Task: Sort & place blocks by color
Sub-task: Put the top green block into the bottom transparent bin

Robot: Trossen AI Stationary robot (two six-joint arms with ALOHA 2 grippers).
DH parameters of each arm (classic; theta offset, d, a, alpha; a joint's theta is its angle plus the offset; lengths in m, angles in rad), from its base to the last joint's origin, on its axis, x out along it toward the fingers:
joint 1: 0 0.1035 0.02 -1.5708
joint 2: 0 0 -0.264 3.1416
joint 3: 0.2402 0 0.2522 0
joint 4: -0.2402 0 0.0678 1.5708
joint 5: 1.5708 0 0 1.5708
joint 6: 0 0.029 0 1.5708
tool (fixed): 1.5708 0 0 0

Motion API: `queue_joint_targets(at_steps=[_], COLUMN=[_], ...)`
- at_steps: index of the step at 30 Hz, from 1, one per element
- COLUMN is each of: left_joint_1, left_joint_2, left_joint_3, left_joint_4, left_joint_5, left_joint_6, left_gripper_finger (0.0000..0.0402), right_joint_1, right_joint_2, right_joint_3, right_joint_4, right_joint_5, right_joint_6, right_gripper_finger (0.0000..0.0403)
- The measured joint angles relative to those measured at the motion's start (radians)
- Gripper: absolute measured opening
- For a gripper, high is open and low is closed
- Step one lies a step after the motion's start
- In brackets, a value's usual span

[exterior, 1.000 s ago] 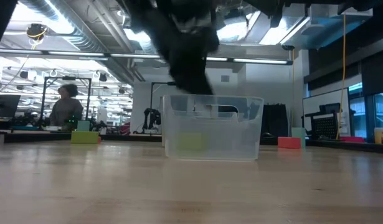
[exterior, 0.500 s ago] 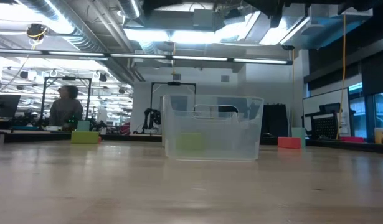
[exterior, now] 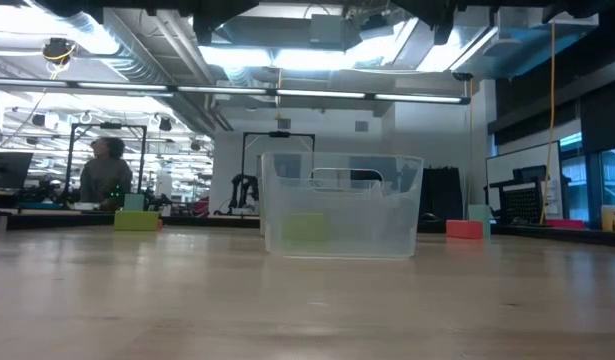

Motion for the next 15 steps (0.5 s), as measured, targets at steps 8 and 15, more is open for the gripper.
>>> queue_joint_targets(at_steps=[8,15], left_joint_1=[0.0,0.001], left_joint_2=[0.0,0.0], left_joint_3=[0.002,0.002], left_joint_4=[0.005,0.004], left_joint_5=[-0.001,-0.001], left_joint_6=[-0.001,-0.066], left_gripper_finger=[0.0189,0.0188], right_joint_1=[0.0,0.0], right_joint_2=[0.0,0.0], right_joint_3=[0.0,0.0], right_joint_4=[0.0,0.0], right_joint_5=[-0.001,-0.001], right_joint_6=[-0.001,-0.045], right_gripper_finger=[0.0255,0.0255])
